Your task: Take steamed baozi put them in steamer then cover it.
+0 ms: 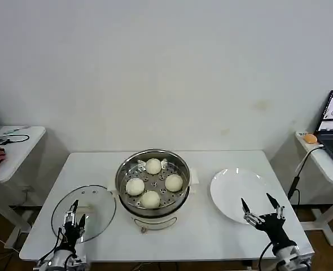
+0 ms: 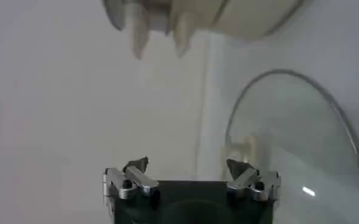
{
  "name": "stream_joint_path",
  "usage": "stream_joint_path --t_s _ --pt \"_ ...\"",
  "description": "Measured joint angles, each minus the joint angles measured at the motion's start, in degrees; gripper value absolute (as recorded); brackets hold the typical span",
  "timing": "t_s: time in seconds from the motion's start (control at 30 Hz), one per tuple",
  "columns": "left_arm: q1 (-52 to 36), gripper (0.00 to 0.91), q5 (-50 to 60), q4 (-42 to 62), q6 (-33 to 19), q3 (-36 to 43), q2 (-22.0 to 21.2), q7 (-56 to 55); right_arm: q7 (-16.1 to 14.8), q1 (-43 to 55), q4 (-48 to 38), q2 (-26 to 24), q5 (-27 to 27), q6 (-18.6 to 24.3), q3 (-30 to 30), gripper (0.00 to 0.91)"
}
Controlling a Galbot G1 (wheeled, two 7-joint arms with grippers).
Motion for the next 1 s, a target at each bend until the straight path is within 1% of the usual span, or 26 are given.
stream_joint_path --t_s 0.43,1.0 --pt "-2.66 0.907 0.4 2.63 -0.2 0.13 1.6 0.64 -0.03 -0.35 -0.29 0.74 -0.64 0.24 0.19 0.907" --pt "-6.56 0.907 -0.11 4.49 0.53 -0.18 1.71 1.86 -0.03 -0.79 -0.78 1.55 -1.49 0.87 -0.29 0.907"
